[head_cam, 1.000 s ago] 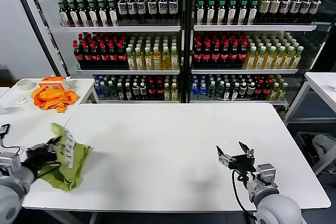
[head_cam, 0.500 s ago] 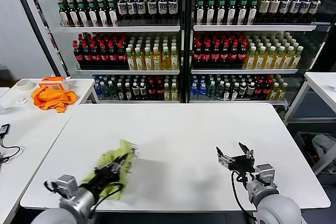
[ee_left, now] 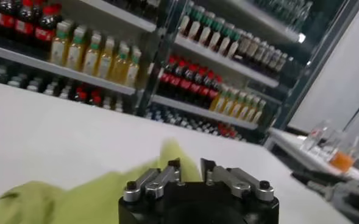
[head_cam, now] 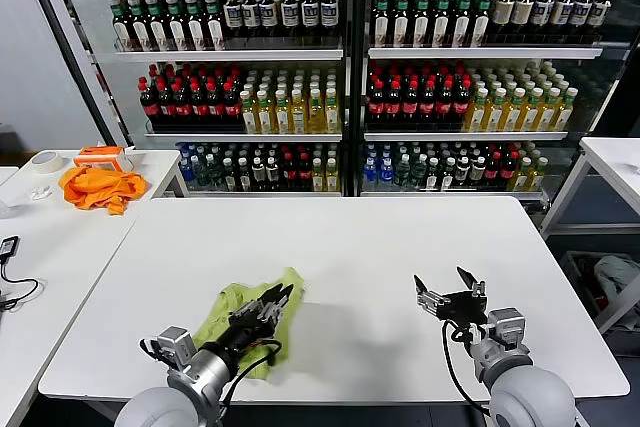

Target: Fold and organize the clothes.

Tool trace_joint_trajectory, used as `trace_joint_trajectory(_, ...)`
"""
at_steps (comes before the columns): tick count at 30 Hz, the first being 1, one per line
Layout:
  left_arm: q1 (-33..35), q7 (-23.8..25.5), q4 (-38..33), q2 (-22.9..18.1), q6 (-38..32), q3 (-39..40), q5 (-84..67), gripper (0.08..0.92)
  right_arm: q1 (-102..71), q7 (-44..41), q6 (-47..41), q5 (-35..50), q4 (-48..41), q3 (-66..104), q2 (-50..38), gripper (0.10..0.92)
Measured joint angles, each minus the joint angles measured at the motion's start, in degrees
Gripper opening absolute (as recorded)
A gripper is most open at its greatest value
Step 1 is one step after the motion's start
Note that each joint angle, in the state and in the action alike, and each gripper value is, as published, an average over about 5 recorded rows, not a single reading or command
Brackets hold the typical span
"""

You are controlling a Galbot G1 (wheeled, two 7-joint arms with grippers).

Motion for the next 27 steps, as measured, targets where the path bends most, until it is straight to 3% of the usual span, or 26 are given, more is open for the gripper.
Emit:
trace_joint_trajectory(7, 0.04, 1.97, -1.28, 0.74, -1.47, -2.59, -0.07, 0.522, 2.03, -0.43, -0.98, 1.41, -1.42, -2.41, 1.09, 0.823)
trace_joint_trajectory(17, 2.48, 4.0, 0.67, 5.7, -3.02, -14.84, 2.31, 0.792, 4.87, -0.79, -2.42, 6.65, -2.95, -11.52, 2.42, 0.823)
trace_joint_trajectory(27, 5.4, 4.69, 1.19, 6.38, -3.92, -21.02, 5.84, 0.823, 7.02, -1.38, -2.85, 10.03, -5.46, -19.83, 3.69, 0.798)
